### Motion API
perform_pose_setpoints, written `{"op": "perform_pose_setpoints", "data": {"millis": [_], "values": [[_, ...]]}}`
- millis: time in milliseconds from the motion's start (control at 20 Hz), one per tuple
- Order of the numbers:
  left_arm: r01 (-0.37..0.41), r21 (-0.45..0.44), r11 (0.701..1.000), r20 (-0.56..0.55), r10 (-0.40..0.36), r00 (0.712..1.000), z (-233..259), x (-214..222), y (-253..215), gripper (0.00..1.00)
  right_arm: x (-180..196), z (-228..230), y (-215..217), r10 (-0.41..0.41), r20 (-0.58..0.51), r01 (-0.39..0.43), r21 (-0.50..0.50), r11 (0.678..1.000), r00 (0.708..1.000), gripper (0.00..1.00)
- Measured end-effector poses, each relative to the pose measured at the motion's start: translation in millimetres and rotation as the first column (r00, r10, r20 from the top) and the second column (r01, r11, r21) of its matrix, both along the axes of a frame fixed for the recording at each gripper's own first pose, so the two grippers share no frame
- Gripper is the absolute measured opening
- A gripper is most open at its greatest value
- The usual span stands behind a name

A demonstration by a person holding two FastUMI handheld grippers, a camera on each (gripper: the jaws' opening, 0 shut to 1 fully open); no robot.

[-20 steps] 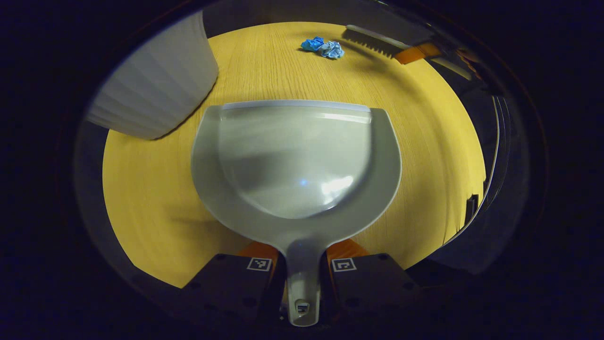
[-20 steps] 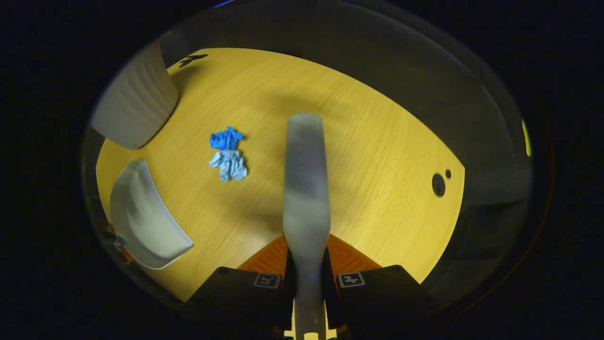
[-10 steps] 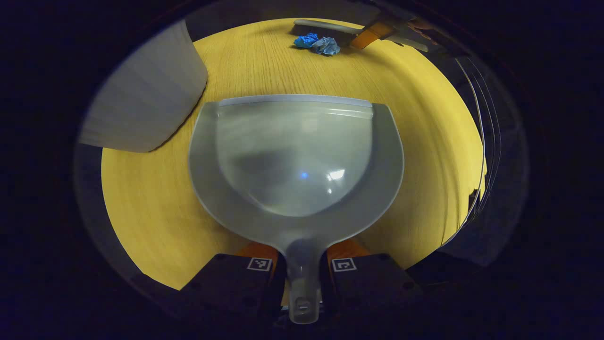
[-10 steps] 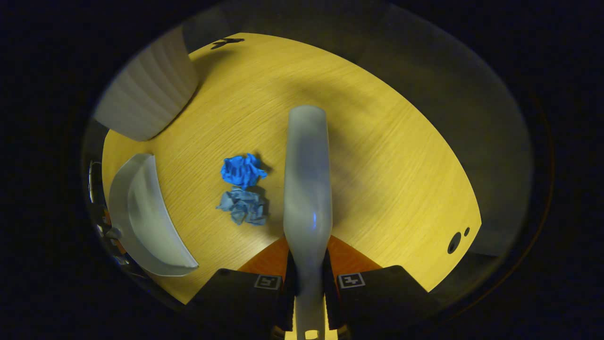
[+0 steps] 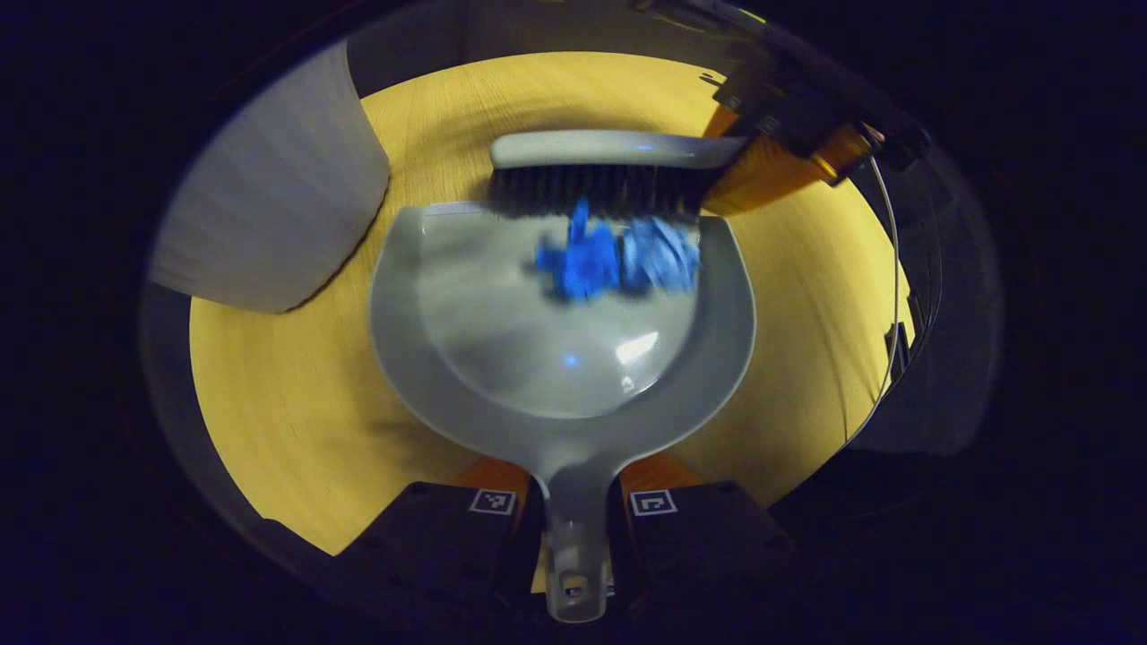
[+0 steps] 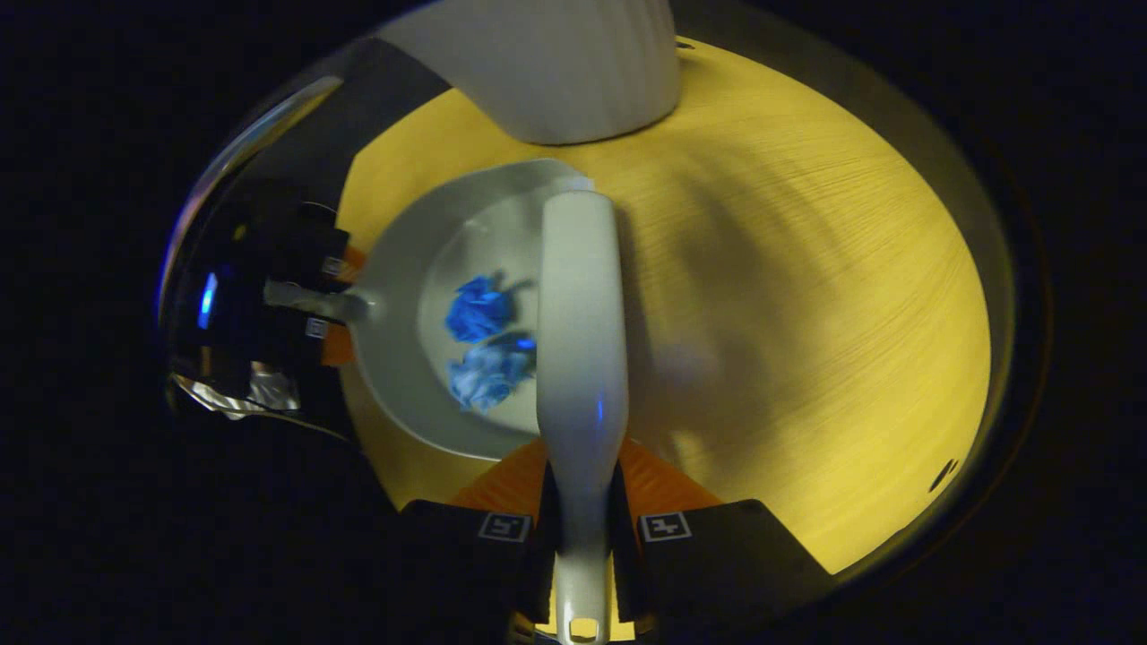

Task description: Pick up the small broom and dustpan from the desktop, sweep the trash into the dustpan with the broom, and then empty the trash into the garbage bin.

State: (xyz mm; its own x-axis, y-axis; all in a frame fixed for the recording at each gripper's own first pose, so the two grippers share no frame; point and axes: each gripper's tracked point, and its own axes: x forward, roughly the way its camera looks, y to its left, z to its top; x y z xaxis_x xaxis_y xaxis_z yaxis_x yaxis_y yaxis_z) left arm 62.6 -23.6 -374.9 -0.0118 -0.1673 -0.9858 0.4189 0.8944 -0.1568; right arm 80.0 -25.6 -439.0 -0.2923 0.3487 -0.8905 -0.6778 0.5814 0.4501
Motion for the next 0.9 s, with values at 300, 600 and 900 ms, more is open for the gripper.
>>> {"op": "perform_pose_setpoints", "data": {"millis": [300, 600, 900], "values": [[-0.021, -0.070, 0.997, 0.029, 0.023, 0.999, 1, 1, -2, 0.30, 21, 18, -9, -0.091, 0.073, 0.093, -0.026, 0.995, 0.993, 0.31], [-0.007, -0.113, 0.994, 0.091, 0.017, 0.996, 0, 1, -2, 0.31, 21, 12, -43, -0.247, 0.138, 0.250, -0.007, 0.968, 0.959, 0.30], [0.059, -0.153, 0.986, 0.207, -0.026, 0.978, 12, 10, -1, 0.30, 26, -13, -111, -0.363, 0.203, 0.366, 0.022, 0.930, 0.909, 0.30]]}}
